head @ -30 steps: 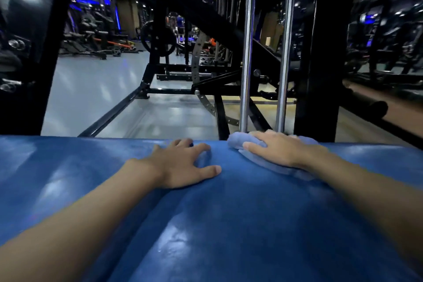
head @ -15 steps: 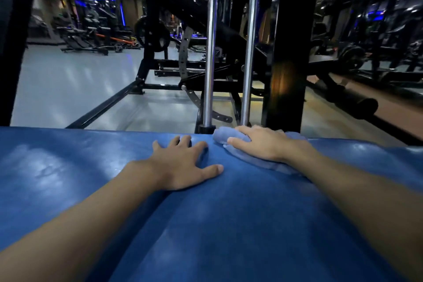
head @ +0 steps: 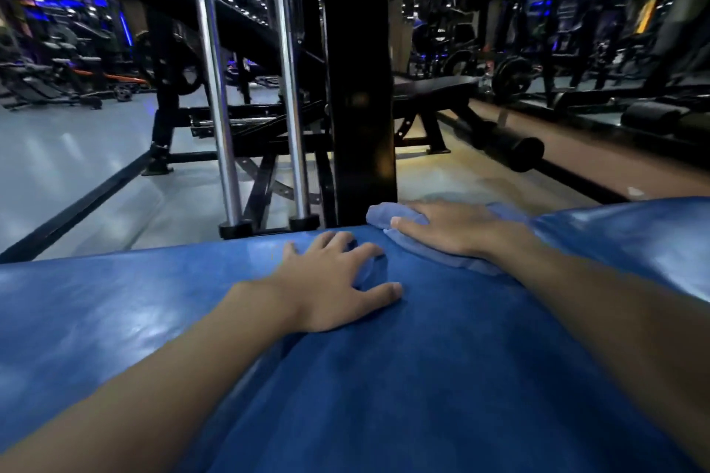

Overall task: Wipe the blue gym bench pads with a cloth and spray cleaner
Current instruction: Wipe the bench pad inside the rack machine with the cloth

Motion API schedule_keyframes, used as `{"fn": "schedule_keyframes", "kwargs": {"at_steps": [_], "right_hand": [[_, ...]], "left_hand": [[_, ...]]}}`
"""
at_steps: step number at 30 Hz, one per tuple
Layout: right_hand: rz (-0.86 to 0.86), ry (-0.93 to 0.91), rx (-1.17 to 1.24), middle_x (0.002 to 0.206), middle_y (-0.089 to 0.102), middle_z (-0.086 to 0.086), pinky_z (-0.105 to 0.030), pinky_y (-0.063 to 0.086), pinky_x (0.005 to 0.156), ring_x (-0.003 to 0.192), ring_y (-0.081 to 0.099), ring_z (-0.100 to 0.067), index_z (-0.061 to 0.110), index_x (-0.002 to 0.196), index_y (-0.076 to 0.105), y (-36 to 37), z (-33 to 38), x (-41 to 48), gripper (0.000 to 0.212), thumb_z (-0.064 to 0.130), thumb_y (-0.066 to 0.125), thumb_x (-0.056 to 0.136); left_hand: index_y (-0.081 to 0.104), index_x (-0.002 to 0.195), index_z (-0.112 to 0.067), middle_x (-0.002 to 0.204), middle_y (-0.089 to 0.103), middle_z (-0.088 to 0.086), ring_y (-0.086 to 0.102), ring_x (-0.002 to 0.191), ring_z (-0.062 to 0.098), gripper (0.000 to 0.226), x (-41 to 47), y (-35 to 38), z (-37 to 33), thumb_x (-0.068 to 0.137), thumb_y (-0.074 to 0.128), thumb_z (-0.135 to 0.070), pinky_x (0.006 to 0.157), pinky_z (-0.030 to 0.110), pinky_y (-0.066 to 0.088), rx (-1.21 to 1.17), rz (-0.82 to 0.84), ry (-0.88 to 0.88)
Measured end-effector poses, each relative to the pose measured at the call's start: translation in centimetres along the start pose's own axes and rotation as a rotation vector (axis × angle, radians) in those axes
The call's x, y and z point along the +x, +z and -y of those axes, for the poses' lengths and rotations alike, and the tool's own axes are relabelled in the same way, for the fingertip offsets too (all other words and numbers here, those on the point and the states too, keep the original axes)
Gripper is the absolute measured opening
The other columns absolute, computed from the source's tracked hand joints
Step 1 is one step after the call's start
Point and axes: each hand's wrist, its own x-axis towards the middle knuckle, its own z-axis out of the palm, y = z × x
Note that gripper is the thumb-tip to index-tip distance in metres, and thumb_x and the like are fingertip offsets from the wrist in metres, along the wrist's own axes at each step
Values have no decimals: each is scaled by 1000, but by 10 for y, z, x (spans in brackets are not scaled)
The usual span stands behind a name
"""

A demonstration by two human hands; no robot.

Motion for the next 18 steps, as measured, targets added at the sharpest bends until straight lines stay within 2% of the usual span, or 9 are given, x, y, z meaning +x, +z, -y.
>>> {"fn": "schedule_keyframes", "kwargs": {"at_steps": [2, 6, 8, 12, 16, 18], "right_hand": [[-38, 66, -33, 140, 53, 6, -46, 38, 105, 123, 51, -23, 51, 133, 43, -3, -21, 2, 66, 83, 19, 80], [-56, 158, -20, 135, 57, 5, -49, 40, 102, 119, 53, -26, 45, 135, 46, -7, -57, 8, 85, 91, 12, 73], [-74, 178, 28, 133, 58, 8, -49, 42, 99, 114, 56, -23, 50, 131, 47, -6, -77, 12, 91, 98, 7, 64], [-81, 198, 69, 126, 61, 12, -45, 46, 94, 106, 59, -20, 51, 126, 52, -8, -87, 6, 78, 90, 14, 71], [-132, 226, 56, 129, 59, 3, -44, 44, 99, 112, 55, -24, 38, 129, 54, -12, -78, -23, 67, 73, 22, 82], [-139, 247, 63, 134, 54, -1, -45, 41, 103, 120, 50, -26, 41, 136, 45, -12, -78, -43, 60, 67, 25, 86]], "left_hand": [[28, 143, -45, 153, 29, -8, 22, 145, 16, 73, 11, 3, -17, 82, 24, -85, 112, 62, 19, 21, -16, 32], [24, 144, -48, 153, 26, -5, 19, 146, 20, 71, 25, 9, -45, 82, 22, -84, 112, 65, 16, 41, -7, 53], [27, 142, -45, 151, 28, -5, 20, 144, 19, 70, 27, 10, -51, 83, 24, -83, 112, 66, 15, 29, -14, 45], [29, 141, -43, 149, 30, -5, 23, 143, 20, 69, 26, 7, -54, 84, 27, -82, 112, 65, 16, 28, -8, 41], [31, 140, -42, 148, 32, -5, 27, 141, 21, 68, 27, 4, -57, 85, 29, -81, 112, 62, 18, 17, 2, 23], [32, 140, -41, 149, 32, -5, 27, 142, 22, 67, 25, 3, -60, 85, 29, -80, 112, 62, 18, 2, -4, 17]]}}
